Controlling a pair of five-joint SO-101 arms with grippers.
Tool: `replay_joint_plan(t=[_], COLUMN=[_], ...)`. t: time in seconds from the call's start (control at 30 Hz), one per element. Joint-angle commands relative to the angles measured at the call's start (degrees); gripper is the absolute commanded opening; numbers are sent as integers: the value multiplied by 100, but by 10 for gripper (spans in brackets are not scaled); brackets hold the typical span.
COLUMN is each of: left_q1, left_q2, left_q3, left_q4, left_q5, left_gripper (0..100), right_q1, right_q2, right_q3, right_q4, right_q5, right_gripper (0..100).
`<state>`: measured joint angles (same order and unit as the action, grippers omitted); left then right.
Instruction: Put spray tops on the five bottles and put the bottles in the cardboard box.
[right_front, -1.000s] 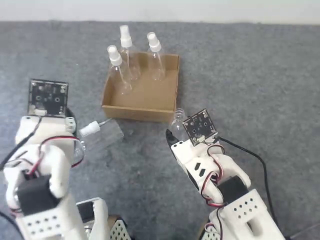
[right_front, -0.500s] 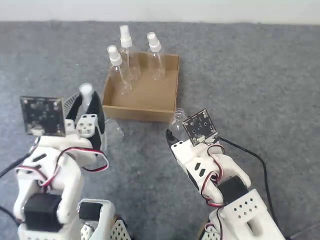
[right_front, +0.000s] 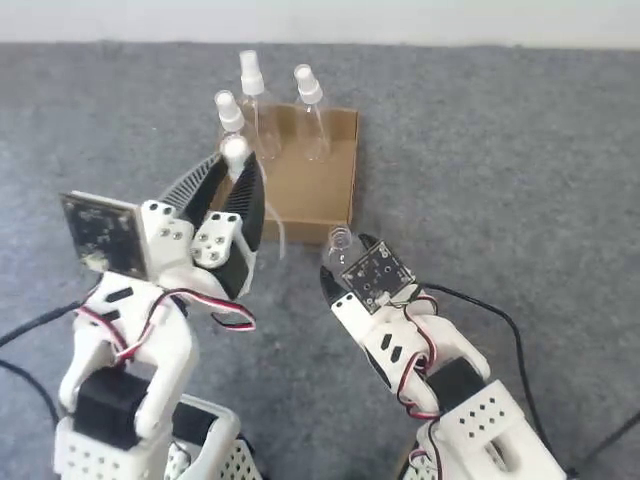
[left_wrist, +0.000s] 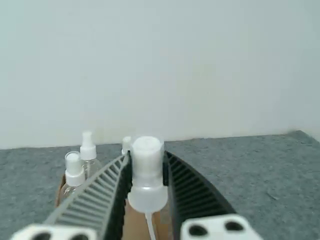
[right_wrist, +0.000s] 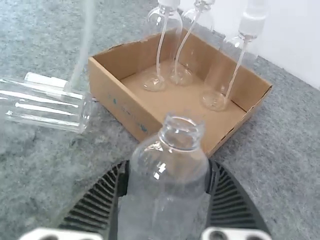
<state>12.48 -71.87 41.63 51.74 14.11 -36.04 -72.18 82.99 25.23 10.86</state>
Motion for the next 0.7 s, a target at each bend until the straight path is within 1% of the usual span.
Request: replay_joint_plan(t=[0.0, 0.2, 0.4, 0.53, 0.67], left_q1=[264, 264, 255, 255, 255], left_q2=[-88, -97, -97, -202, -651], left_q3=[-22, -48, -13, 127, 321], left_q4=[-484, -492, -466, -545, -747], left_q5=[114, 114, 123, 501, 527], left_gripper=[9, 10, 11, 11, 11], right_q1=[-101, -242, -251, -470, -681], right_q2=[-154, -154, -154, -154, -154], right_q3=[18, 325, 316, 343, 448], right_q4=[-295, -796, -848, -840, -857], right_q5=[70, 97, 114, 536, 791], right_gripper=[101, 101, 100, 100, 101])
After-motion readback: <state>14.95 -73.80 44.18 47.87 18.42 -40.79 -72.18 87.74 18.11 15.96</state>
